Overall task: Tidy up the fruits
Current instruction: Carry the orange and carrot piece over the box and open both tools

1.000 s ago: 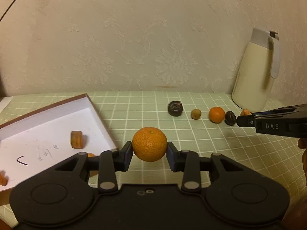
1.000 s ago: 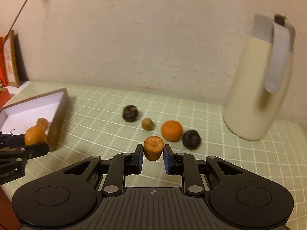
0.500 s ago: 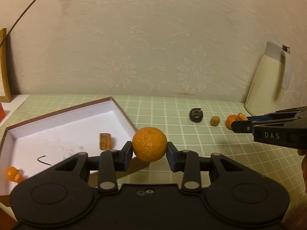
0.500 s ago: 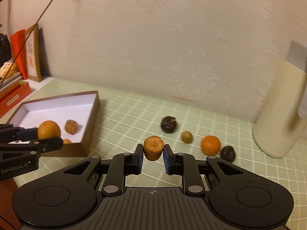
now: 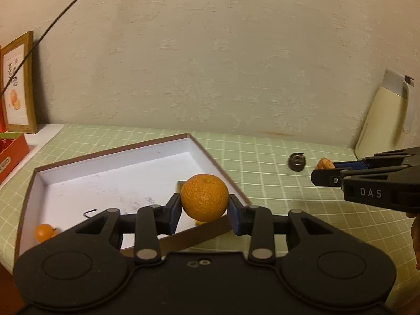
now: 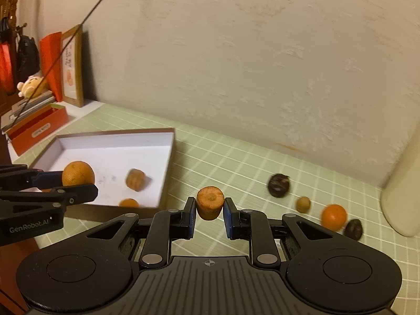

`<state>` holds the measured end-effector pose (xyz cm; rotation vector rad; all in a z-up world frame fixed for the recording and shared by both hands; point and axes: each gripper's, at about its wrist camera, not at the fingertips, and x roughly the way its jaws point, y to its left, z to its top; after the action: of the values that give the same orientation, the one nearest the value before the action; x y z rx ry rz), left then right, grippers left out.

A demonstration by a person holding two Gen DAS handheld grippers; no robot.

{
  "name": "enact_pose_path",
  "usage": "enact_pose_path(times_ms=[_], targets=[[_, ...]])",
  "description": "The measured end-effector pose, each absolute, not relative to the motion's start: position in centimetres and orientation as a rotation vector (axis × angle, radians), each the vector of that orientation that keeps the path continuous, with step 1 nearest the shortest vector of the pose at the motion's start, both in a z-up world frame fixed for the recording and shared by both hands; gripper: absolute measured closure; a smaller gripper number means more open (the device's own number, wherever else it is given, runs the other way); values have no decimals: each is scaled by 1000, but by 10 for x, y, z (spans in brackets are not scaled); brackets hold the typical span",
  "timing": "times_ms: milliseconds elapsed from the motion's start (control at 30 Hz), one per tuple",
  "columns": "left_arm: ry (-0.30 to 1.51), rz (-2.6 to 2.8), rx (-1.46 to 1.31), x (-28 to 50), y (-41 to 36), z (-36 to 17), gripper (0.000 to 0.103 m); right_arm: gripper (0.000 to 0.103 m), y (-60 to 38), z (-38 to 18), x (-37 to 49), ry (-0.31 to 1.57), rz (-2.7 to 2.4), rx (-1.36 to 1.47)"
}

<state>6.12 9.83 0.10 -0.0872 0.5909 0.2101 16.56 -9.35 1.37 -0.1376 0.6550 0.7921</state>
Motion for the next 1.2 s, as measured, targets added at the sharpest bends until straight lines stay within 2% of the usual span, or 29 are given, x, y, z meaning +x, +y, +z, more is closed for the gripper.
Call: enact_pose_path(times_ms=[1200], targets=[[559,499,-200,28,227,-2,75,81,57,14,143,604,1001,-146]])
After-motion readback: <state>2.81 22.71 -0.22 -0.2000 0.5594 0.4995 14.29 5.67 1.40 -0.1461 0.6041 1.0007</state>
